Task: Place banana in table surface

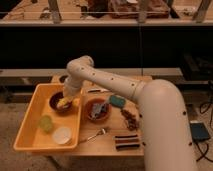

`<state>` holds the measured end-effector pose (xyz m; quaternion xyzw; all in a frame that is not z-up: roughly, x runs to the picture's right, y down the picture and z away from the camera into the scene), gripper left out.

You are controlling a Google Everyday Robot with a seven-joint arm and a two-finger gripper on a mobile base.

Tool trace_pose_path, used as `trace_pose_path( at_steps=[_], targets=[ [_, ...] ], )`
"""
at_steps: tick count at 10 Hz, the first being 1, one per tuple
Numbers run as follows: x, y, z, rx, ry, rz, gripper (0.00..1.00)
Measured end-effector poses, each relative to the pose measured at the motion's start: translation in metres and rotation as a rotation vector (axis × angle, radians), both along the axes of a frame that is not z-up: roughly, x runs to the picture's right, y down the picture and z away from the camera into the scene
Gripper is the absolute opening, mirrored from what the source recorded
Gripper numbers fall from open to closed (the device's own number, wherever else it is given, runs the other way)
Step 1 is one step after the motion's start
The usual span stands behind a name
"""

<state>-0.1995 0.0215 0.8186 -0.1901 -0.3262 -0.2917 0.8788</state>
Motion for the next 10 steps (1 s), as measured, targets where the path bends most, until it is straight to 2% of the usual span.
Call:
trace_pose_path(
  at_steps=[2, 5, 6, 7, 9, 10],
  targets=[
    [0.041, -0.028, -0.022, 0.025, 0.005, 0.075, 0.07],
    [0.109, -0.055, -0.043, 0.035, 0.083, 0.187, 0.07],
    [0.132, -0.06, -0.05, 0.039, 0.118, 0.229, 0.07],
    [0.165, -0.065, -0.058, 0.04, 0.182, 0.288, 0.07],
    [0.213, -0.066, -0.066, 0.019, 0.284, 0.359, 0.07],
    [0.229, -0.064, -0.068, 0.007, 0.317, 0.38, 0.07]
  ],
)
